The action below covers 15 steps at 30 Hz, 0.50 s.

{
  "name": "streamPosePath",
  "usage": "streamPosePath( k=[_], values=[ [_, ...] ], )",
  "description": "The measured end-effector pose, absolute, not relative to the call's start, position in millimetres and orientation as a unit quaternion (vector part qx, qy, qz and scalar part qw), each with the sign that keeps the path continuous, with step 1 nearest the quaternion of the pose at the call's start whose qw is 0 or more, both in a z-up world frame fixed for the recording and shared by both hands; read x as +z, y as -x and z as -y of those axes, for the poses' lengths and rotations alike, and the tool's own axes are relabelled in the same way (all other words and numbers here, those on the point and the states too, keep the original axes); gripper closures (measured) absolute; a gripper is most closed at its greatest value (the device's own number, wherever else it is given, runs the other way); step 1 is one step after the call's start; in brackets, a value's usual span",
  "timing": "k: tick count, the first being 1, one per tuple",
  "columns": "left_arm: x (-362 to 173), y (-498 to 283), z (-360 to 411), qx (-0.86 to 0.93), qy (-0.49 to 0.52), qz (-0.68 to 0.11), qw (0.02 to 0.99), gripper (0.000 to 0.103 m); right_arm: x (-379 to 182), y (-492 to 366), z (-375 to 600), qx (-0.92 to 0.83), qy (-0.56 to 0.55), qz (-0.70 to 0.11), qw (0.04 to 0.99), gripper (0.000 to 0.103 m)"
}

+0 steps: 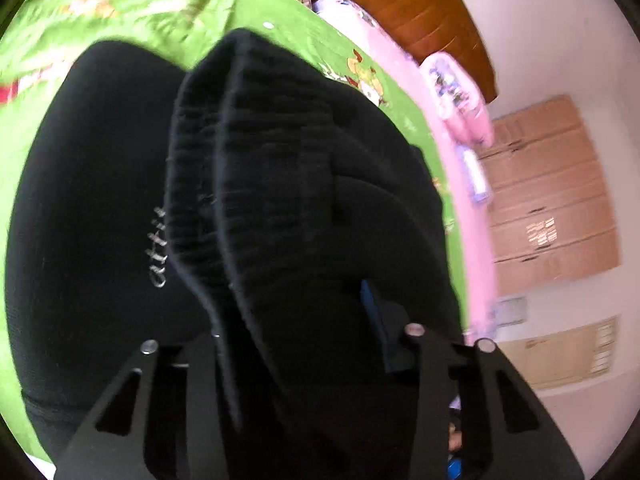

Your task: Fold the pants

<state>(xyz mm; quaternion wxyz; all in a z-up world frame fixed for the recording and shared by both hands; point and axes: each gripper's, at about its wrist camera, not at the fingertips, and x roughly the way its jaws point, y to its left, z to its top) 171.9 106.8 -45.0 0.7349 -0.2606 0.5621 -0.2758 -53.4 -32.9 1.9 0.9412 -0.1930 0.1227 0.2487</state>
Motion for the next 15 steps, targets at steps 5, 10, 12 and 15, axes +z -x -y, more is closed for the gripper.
streamPosePath(
  k=[5, 10, 12, 15],
  values=[
    [-44, -169, -106, -0.281, 0.256, -0.548, 0.745, 0.064, -10, 64, 127, 0.165, 0.066, -0.163, 0.97, 0.014],
    [-47, -172, -108, -0.284, 0.264, -0.55, 0.739, 0.061, -43, 70, 160, 0.128, 0.03, -0.233, 0.964, 0.014],
    [-50, -174, -107, -0.284, 0.271, -0.551, 0.737, 0.061, -44, 63, 159, 0.127, 0.024, -0.236, 0.963, 0.014],
    [-47, -168, -113, -0.285, 0.281, -0.552, 0.732, 0.059, -52, 49, 147, 0.105, 0.042, -0.252, 0.961, 0.014]
  ],
)
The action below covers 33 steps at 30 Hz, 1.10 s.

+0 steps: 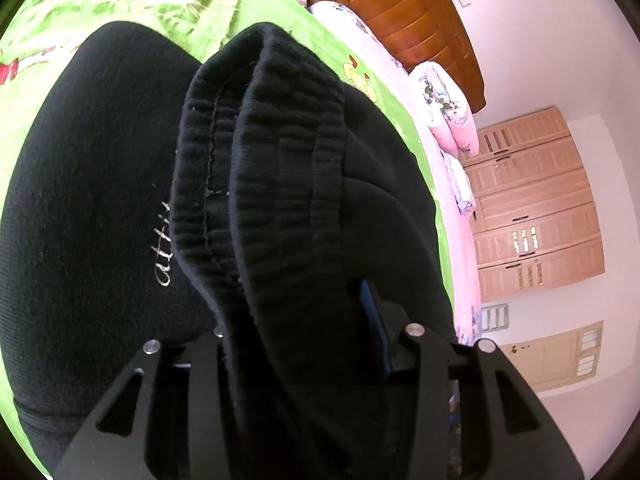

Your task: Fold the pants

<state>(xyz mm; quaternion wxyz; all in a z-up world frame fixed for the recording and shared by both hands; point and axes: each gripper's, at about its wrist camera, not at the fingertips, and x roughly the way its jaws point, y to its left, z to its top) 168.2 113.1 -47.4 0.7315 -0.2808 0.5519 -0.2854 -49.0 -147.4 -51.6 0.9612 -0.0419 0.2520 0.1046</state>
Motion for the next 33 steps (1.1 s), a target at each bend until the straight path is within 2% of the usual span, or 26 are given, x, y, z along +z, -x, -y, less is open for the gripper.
streamPosePath(
  k=[6, 9, 11, 14, 16, 19, 22, 25, 26, 28, 33],
  values=[
    [-44, -166, -111, -0.287, 0.287, -0.555, 0.726, 0.056, -61, 29, 147, 0.074, 0.02, -0.27, 0.96, 0.014],
    [-39, -164, -107, -0.269, 0.273, -0.547, 0.744, 0.069, -67, 21, 133, 0.083, 0.043, -0.283, 0.954, 0.014],
    [-20, -155, -97, -0.264, 0.238, -0.522, 0.775, 0.078, -65, 17, 131, 0.06, 0.055, -0.278, 0.957, 0.013],
    [36, -142, -98, -0.297, 0.224, -0.47, 0.801, 0.079, -54, 16, 130, -0.016, 0.098, -0.261, 0.96, 0.013],
    [75, -134, -107, -0.306, 0.204, -0.436, 0.821, 0.079, -46, 18, 127, -0.005, 0.103, -0.256, 0.961, 0.013],
    [95, -125, -136, -0.295, 0.201, -0.418, 0.835, 0.079, -46, 18, 107, -0.003, 0.149, -0.251, 0.956, 0.013],
    [57, -126, -178, -0.257, 0.233, -0.441, 0.828, 0.079, -60, 11, 104, 0.007, 0.152, -0.272, 0.95, 0.012],
    [-25, -140, -199, -0.232, 0.281, -0.505, 0.783, 0.077, -63, 5, 115, 0.016, 0.12, -0.286, 0.951, 0.011],
    [-40, -141, -204, -0.25, 0.302, -0.494, 0.776, 0.076, -63, 5, 116, 0.018, 0.119, -0.287, 0.95, 0.011],
    [-40, -141, -213, -0.277, 0.326, -0.473, 0.77, 0.075, -62, 6, 115, 0.015, 0.125, -0.286, 0.95, 0.011],
    [-28, -140, -203, -0.259, 0.281, -0.487, 0.786, 0.068, -61, 7, 117, 0.018, 0.115, -0.291, 0.95, 0.011]
  ],
)
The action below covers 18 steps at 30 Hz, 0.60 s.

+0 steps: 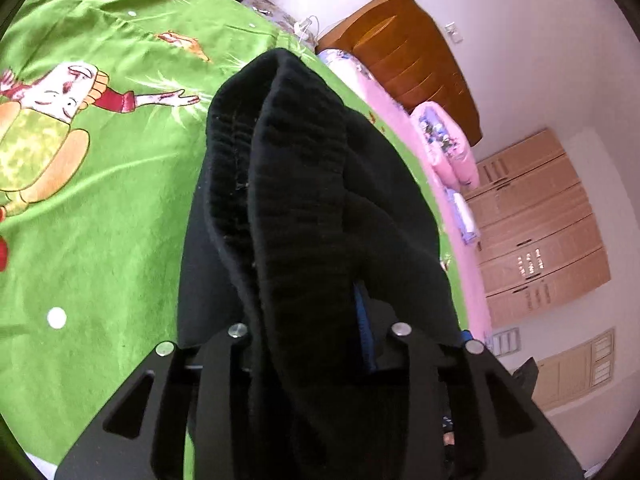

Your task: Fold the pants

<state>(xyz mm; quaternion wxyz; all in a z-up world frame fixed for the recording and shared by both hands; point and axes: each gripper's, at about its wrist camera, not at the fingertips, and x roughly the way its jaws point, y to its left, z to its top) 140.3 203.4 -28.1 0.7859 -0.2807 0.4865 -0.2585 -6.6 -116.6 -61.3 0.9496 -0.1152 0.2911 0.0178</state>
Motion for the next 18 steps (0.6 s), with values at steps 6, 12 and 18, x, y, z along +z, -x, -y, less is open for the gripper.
streamPosePath(
  k=[6, 12, 18],
  values=[
    [11, -100, -225, -0.135, 0.265, -0.464, 0.835, 0.026, -41, 40, 135, 0.167, 0.1, -0.305, 0.932, 0.011],
    [93, -39, -168, -0.187, 0.139, -0.35, 0.907, 0.015, 9, 25, 170, 0.168, -0.019, -0.241, 0.956, 0.011],
    [39, -57, -89, -0.106, -0.044, -0.409, 0.905, 0.009, -12, -15, 121, 0.158, 0.026, -0.287, 0.944, 0.011]
  ],
)
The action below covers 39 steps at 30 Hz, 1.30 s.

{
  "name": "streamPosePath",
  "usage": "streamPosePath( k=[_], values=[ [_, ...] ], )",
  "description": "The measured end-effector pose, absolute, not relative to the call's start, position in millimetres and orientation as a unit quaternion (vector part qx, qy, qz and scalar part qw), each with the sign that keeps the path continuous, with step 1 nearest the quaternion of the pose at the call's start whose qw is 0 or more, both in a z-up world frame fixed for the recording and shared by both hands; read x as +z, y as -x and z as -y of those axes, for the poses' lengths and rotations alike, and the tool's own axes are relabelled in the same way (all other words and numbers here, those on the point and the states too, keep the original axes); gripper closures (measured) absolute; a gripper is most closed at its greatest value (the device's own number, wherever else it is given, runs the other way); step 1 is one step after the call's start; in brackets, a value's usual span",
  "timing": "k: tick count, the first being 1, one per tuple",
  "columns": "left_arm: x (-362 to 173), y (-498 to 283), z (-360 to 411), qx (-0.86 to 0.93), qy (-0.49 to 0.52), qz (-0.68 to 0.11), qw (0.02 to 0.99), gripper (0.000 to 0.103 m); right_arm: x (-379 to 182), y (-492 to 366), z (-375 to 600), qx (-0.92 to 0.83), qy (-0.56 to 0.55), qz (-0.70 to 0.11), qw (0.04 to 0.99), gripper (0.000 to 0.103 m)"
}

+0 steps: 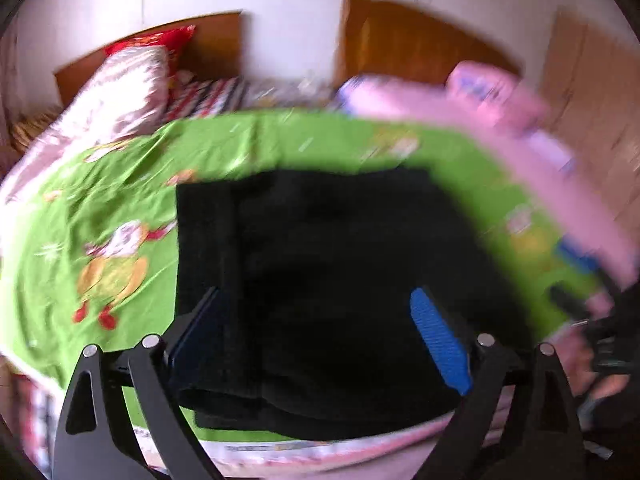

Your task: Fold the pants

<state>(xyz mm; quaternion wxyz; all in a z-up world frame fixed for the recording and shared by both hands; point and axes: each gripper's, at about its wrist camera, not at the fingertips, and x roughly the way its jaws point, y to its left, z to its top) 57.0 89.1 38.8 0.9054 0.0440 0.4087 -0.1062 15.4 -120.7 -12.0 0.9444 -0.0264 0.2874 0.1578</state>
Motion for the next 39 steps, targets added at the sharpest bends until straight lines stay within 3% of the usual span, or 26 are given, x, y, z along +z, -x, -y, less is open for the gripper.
streamPosePath(
  k=[2, 5, 14, 18, 21, 24, 29, 31, 33, 39],
  values=[
    [19, -51, -89, -0.097, -0.06, -0.393, 0.912, 0.005, -33, -16, 109, 0.158, 0.063, -0.312, 0.935, 0.011],
    [13, -44, -101, -0.116, -0.037, -0.382, 0.916, 0.004, -47, -21, 133, 0.19, -0.028, -0.347, 0.918, 0.011],
    [-1, -54, -99, -0.103, -0.046, -0.371, 0.922, 0.001, -44, -16, 132, 0.182, -0.013, -0.356, 0.916, 0.006],
    [24, -52, -102, -0.12, -0.037, -0.403, 0.907, 0.002, -21, -21, 148, 0.224, -0.01, -0.366, 0.903, 0.006],
    [61, -57, -109, -0.186, 0.019, -0.374, 0.908, 0.002, 11, -48, 163, 0.253, -0.058, -0.34, 0.904, 0.006],
    [77, -79, -104, -0.172, -0.002, -0.349, 0.921, 0.002, 28, -102, 152, 0.329, -0.073, -0.342, 0.877, 0.006],
    [4, -121, -113, -0.107, -0.014, -0.456, 0.884, 0.002, 8, -177, 115, 0.419, -0.072, -0.423, 0.801, 0.006],
    [-19, -118, -122, -0.094, -0.029, -0.442, 0.892, 0.001, -12, -209, 106, 0.406, -0.068, -0.46, 0.787, 0.006],
    [-20, -115, -138, -0.114, 0.019, -0.435, 0.893, 0.001, -27, -239, 106, 0.361, -0.051, -0.477, 0.799, 0.008],
    [-21, -114, -149, -0.108, 0.023, -0.436, 0.893, 0.001, 12, -246, 104, 0.39, -0.138, -0.423, 0.806, 0.008]
  ],
)
